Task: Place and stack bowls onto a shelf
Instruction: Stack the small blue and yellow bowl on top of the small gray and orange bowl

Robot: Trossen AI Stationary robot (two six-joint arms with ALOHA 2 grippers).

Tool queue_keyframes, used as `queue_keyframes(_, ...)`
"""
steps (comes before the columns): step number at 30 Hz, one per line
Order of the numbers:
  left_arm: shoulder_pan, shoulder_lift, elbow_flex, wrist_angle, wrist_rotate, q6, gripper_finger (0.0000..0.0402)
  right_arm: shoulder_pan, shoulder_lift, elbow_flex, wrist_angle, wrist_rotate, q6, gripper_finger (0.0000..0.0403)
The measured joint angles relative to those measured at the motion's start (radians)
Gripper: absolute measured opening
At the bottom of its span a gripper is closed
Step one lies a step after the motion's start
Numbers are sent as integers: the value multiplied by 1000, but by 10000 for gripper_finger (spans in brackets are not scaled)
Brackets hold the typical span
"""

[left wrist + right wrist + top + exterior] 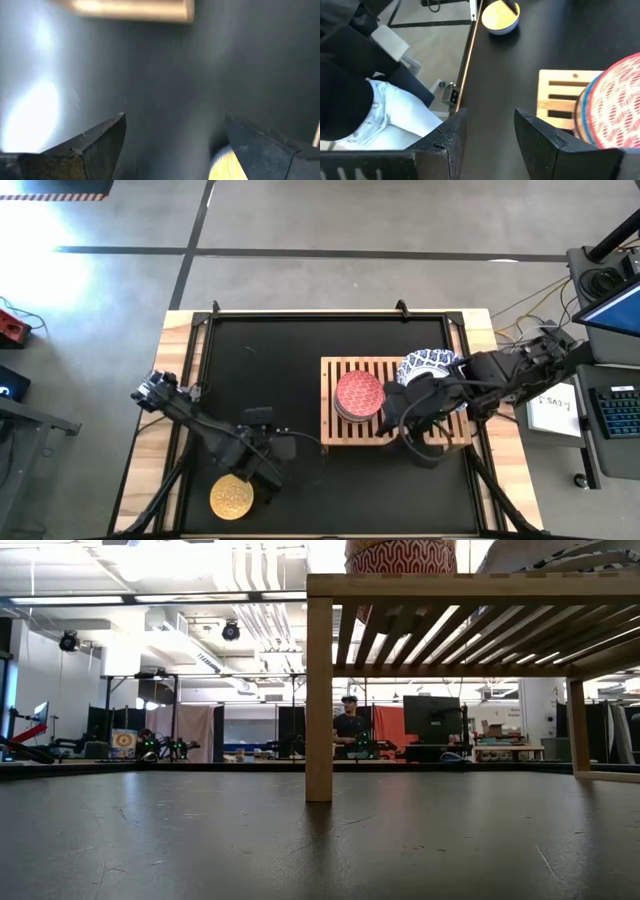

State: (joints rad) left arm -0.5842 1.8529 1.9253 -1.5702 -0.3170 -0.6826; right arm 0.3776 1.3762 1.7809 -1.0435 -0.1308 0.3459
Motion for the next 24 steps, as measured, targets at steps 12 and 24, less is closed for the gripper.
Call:
queue_keyframes(12, -17, -322, -614, 341, 231, -228, 320, 13, -7, 7, -51, 9, 11, 153)
queue_keyframes(24, -78, -587, -1020, 707, 305, -452, 320, 13, -10, 12, -185, 135, 20, 153)
